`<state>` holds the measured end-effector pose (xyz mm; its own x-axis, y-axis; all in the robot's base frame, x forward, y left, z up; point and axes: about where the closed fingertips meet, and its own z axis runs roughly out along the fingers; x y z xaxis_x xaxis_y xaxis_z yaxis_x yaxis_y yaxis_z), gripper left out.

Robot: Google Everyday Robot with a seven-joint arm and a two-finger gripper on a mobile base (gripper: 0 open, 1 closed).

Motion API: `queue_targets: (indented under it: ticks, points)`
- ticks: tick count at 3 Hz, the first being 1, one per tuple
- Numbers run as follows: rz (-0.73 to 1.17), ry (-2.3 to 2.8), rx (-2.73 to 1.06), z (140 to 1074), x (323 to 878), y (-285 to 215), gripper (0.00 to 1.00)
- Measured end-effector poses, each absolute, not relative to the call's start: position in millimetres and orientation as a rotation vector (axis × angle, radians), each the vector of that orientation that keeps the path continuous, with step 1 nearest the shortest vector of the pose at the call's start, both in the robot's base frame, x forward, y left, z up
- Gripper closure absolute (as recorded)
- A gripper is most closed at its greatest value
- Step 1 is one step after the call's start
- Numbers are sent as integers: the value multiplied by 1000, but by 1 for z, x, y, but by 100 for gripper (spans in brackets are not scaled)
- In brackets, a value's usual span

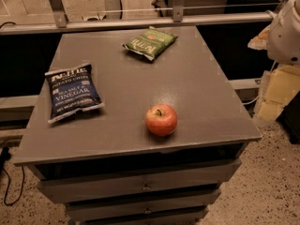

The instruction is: Pick blue chip bag

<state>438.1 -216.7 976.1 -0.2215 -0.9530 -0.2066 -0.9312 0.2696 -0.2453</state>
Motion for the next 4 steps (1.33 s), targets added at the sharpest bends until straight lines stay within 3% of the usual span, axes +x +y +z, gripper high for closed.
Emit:
queue_targets:
  ticks: [1, 4]
  points:
    - [-99, 2220, -1726, 978, 439, -213, 0]
    - [257, 1873, -1755, 993, 497, -5, 0]
